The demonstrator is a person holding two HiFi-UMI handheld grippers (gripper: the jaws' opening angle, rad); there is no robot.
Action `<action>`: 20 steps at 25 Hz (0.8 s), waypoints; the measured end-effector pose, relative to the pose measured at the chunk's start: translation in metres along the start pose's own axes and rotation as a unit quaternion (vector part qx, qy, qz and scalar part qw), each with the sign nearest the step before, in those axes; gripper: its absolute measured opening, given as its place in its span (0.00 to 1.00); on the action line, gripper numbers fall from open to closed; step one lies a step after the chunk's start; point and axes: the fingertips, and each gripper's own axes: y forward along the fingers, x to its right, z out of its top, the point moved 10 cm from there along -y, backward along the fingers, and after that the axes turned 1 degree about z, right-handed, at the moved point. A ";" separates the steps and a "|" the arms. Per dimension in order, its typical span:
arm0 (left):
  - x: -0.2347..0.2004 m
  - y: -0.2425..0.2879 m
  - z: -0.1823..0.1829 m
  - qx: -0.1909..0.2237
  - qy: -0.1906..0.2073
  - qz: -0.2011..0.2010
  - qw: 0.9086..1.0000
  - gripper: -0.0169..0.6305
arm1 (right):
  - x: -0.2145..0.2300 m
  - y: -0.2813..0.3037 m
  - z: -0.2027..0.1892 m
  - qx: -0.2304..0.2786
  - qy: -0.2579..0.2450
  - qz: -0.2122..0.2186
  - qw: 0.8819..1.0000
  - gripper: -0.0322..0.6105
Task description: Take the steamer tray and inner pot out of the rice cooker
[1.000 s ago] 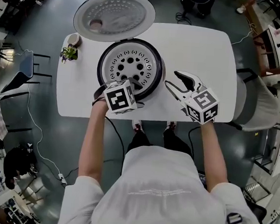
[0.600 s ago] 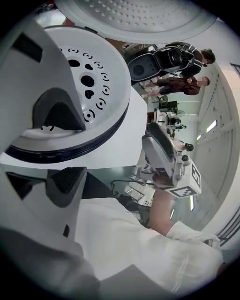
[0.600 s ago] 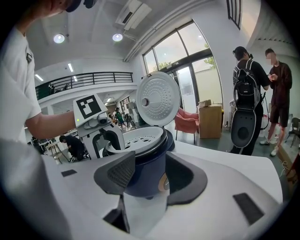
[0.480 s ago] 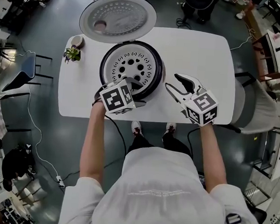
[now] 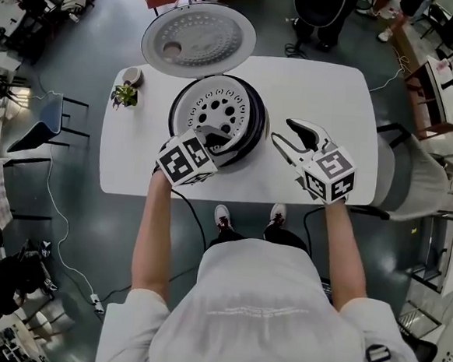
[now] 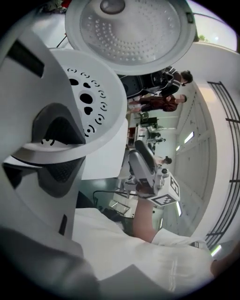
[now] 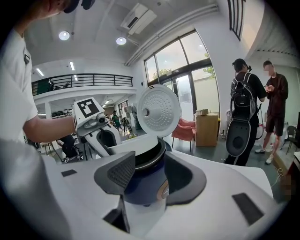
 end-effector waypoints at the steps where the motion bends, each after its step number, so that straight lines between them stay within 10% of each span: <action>1: -0.001 -0.005 0.001 0.015 -0.001 0.009 1.000 0.14 | 0.000 -0.001 0.003 0.002 -0.002 -0.001 1.000 0.38; 9: 0.006 -0.033 0.004 0.093 -0.002 0.085 0.992 0.11 | -0.007 -0.002 0.031 0.030 -0.031 -0.005 0.999 0.37; 20: 0.025 -0.096 -0.016 0.177 -0.042 0.229 0.956 0.11 | -0.023 0.020 0.077 0.073 -0.074 0.039 0.994 0.33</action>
